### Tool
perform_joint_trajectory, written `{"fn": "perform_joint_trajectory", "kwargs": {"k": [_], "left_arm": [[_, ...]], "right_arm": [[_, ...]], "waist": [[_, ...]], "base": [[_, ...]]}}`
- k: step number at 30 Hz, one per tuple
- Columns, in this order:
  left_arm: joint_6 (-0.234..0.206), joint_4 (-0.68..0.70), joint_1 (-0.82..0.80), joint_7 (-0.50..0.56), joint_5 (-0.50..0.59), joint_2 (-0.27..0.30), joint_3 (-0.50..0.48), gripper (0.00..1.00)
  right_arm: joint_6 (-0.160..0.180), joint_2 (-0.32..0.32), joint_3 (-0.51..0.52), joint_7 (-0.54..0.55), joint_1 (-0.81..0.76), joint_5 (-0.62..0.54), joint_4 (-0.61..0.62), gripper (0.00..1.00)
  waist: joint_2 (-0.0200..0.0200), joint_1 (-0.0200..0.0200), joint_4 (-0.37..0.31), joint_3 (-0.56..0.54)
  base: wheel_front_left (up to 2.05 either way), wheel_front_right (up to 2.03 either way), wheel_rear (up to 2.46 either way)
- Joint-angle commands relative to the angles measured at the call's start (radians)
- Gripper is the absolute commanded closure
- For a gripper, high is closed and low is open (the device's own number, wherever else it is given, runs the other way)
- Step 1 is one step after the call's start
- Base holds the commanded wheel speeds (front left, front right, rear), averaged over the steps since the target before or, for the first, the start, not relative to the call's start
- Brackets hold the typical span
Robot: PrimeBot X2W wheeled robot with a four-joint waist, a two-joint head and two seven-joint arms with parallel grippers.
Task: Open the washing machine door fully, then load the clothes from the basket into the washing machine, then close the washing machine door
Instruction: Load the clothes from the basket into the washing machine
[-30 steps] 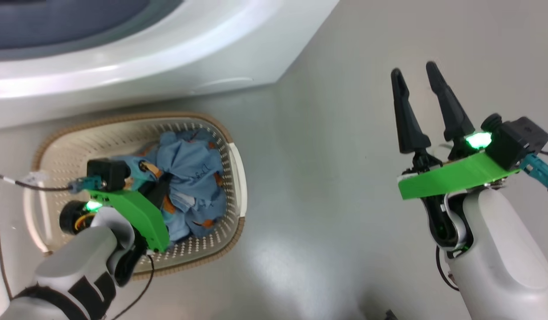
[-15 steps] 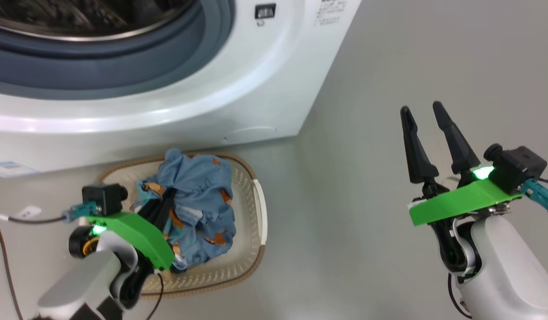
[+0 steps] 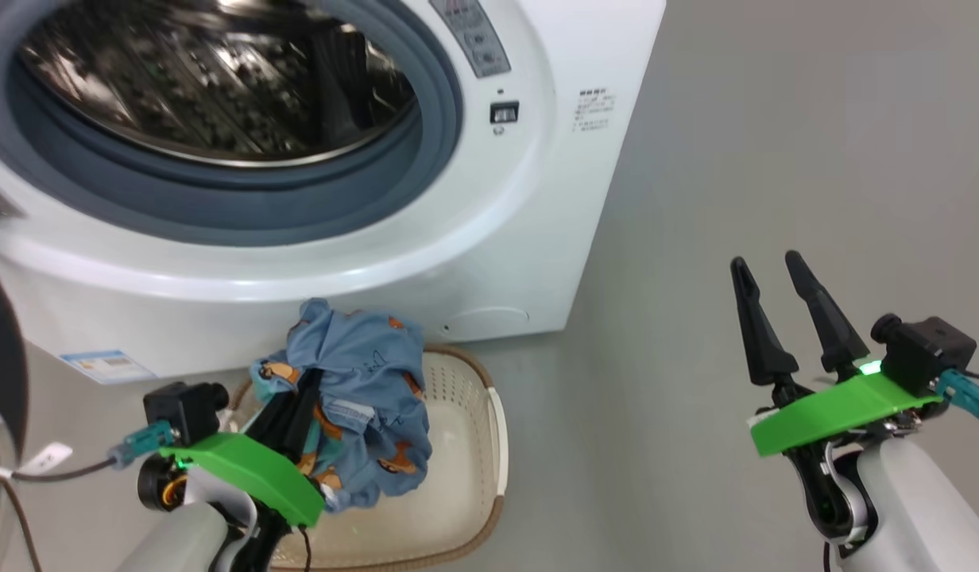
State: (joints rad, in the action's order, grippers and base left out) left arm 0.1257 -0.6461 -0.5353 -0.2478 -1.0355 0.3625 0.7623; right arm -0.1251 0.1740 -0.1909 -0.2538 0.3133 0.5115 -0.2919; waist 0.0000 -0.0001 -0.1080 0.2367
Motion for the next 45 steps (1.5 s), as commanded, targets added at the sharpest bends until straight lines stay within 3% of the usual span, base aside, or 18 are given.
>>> {"fn": "perform_joint_trajectory", "kwargs": {"k": [1,6,13,24,35,45], "left_arm": [[0.005,0.040,0.009,-0.014,0.028,0.022,-0.063,1.00],[0.005,0.124,0.066,-0.014,0.102,0.002,-0.170,1.00],[-0.030,0.252,0.138,-0.014,0.194,-0.020,-0.280,1.00],[-0.094,0.368,0.179,-0.014,0.253,-0.026,-0.328,1.00],[-0.120,0.366,0.085,0.015,0.261,-0.005,-0.349,1.00],[-0.075,0.189,-0.151,0.046,0.292,-0.008,-0.333,1.00]], "right_arm": [[-0.006,0.015,-0.018,-0.008,-0.019,0.013,0.018,0.00],[-0.006,0.028,-0.017,-0.008,-0.044,0.025,0.015,0.00],[-0.006,0.042,-0.008,-0.008,-0.069,0.036,0.016,0.00],[-0.006,0.064,-0.007,-0.008,-0.087,0.049,0.021,0.00],[-0.006,0.068,-0.017,-0.008,-0.066,0.050,0.028,0.00],[-0.006,0.057,-0.018,-0.008,-0.022,0.027,0.052,0.00]], "waist": [[0.0000,0.0001,0.027,-0.063],[0.0000,0.0001,0.042,-0.105],[0.0000,0.0001,0.048,-0.152],[0.0000,0.0001,0.043,-0.187],[0.0000,0.0001,0.018,-0.145],[0.0000,0.0001,-0.027,-0.024]], "base": [[0.00,0.00,0.00],[0.00,0.00,0.00],[0.00,0.00,0.00],[0.00,0.00,0.00],[0.00,0.00,0.00],[0.00,0.00,0.00]]}}
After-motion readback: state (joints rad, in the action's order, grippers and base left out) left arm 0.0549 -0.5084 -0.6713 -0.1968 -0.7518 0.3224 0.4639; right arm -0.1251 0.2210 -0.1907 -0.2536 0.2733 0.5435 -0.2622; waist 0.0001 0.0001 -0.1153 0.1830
